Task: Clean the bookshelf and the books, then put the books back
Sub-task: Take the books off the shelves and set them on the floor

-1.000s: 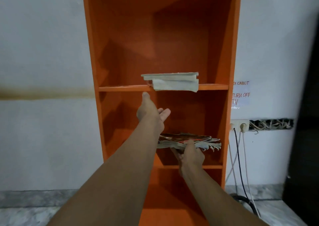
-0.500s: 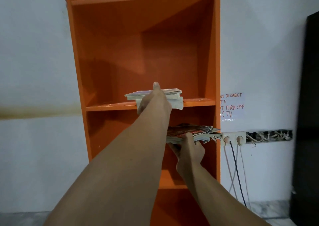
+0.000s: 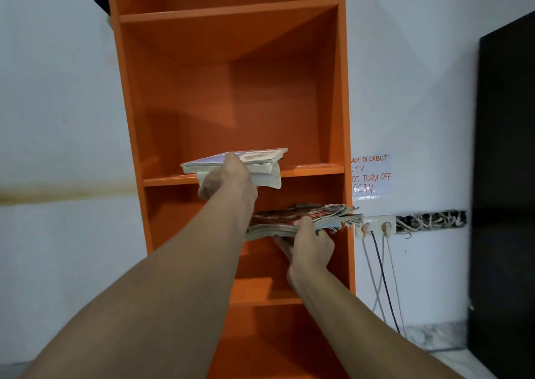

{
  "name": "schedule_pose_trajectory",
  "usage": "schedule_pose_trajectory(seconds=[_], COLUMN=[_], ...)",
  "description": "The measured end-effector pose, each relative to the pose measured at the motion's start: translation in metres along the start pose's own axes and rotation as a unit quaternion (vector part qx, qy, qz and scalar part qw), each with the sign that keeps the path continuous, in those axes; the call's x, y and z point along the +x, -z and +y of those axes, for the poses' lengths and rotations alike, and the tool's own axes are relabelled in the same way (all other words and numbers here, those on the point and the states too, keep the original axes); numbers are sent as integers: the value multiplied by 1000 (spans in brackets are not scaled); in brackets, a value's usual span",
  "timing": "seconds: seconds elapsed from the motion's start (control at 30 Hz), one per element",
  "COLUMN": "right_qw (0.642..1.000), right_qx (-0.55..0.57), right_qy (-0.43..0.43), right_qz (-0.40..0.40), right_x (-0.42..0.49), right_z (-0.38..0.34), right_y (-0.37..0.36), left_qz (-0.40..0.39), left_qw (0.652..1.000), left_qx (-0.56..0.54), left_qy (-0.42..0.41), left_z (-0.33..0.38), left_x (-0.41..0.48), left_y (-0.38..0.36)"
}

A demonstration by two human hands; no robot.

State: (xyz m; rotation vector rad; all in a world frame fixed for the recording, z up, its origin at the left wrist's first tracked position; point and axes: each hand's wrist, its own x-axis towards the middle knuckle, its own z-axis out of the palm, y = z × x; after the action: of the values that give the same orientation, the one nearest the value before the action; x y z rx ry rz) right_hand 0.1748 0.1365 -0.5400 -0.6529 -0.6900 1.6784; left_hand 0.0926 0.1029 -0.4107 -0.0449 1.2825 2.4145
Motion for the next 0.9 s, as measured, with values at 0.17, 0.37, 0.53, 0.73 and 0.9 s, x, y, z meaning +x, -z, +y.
schedule_pose_trajectory(seconds=[0.17, 0.37, 0.53, 0.73, 0.9], right_qw=[1000, 999, 998, 996, 994], right_qx=[6, -2, -13, -33, -52], right_qy=[5, 19, 32, 52, 69], right_qz=[9, 36, 57, 57, 60], right_x=[-54, -113, -143, -162, -172], right_z=[-1, 11, 22, 38, 46], right_y=[0, 3, 22, 76, 137], left_qz=[-17, -26, -17, 10, 51], left_qw=[999, 998, 998, 998, 997], left_qx=[27, 22, 28, 18, 41], left_qy=[-22, -51, -62, -63, -34], left_z=[23, 54, 66, 17, -62], left_x=[-7, -21, -28, -32, -38], left_y=[49, 112, 156, 227, 304])
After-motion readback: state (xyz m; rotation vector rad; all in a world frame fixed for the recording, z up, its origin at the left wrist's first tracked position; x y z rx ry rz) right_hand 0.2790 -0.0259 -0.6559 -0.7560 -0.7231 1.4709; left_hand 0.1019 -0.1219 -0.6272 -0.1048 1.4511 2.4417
